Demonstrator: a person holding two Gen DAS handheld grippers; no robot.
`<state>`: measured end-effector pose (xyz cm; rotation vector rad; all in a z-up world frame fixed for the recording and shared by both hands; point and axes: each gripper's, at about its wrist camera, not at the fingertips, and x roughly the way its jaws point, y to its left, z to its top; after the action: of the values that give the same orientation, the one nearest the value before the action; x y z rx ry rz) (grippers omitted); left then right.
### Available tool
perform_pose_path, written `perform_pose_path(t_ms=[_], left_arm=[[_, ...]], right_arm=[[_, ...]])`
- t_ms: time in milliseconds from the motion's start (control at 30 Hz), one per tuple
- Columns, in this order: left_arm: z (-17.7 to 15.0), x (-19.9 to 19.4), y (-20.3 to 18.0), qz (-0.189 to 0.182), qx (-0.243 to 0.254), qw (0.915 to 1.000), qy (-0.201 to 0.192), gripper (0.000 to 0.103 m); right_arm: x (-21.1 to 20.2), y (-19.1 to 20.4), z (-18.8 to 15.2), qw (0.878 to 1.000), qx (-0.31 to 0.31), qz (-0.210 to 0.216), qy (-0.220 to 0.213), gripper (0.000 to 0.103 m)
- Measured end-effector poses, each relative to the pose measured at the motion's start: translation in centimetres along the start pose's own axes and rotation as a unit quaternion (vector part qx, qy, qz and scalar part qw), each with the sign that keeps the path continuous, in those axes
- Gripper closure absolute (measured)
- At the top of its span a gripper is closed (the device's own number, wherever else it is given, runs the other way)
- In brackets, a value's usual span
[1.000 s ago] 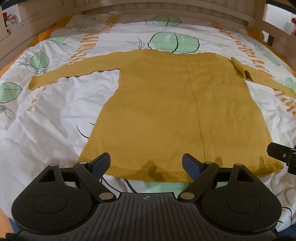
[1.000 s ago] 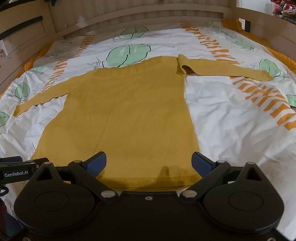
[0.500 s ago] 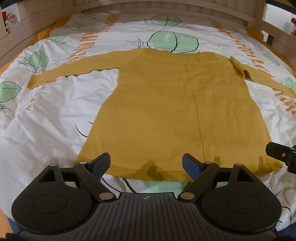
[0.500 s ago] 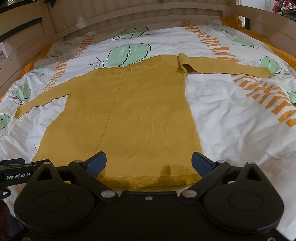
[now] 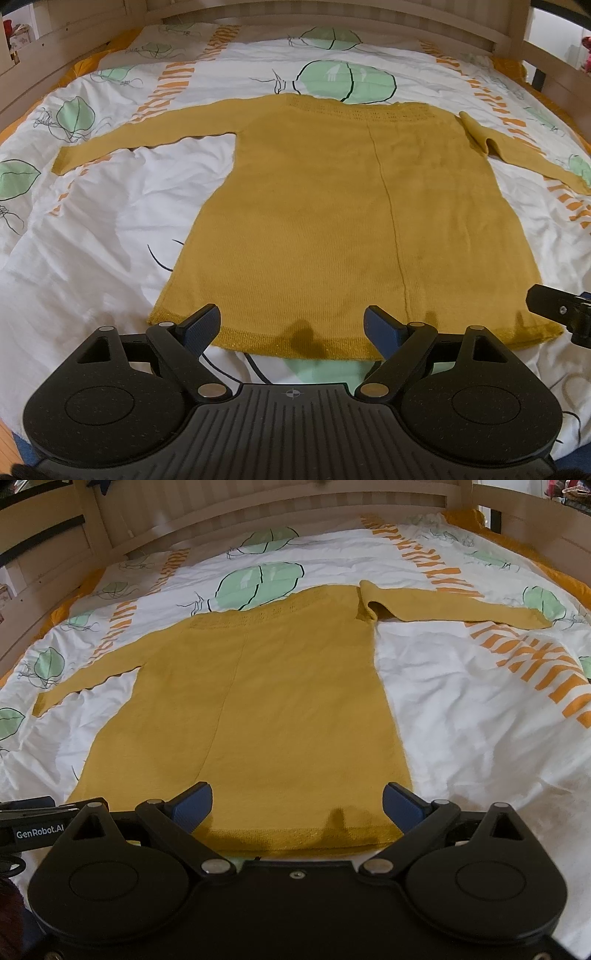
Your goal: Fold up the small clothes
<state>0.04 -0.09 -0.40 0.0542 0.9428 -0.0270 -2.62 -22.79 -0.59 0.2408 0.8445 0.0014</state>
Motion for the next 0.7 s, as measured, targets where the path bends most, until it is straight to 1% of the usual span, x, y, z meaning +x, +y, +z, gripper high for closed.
perform_pose_path(t_ms=[300,433,600,700], left_arm=[[0.2,0.4,0.2,-0.006,-0.001,1.0000,0.001,0.018],[0.4,0.7,0.5,-0.018,-0.004,0.9998,-0.008,0.018],[1.1,1.5,1.2,-0.043,-0.012,0.9989,-0.011,0.018],[1.7,2.0,1.6,-0.047,-0.015,0.9986,-0.017,0.018]], right_arm=[[0.5,-0.2,0.1,1.000,0.006,0.007,0.008,0.004],[1.0,-0.3,0.3,1.000,0.014,0.017,0.014,0.004],[2.1,-0.8,0.6,0.999,0.024,0.029,0.019,0.004],[2.5,-1.0,0.8,0.999,0.028,0.038,0.021,0.004]])
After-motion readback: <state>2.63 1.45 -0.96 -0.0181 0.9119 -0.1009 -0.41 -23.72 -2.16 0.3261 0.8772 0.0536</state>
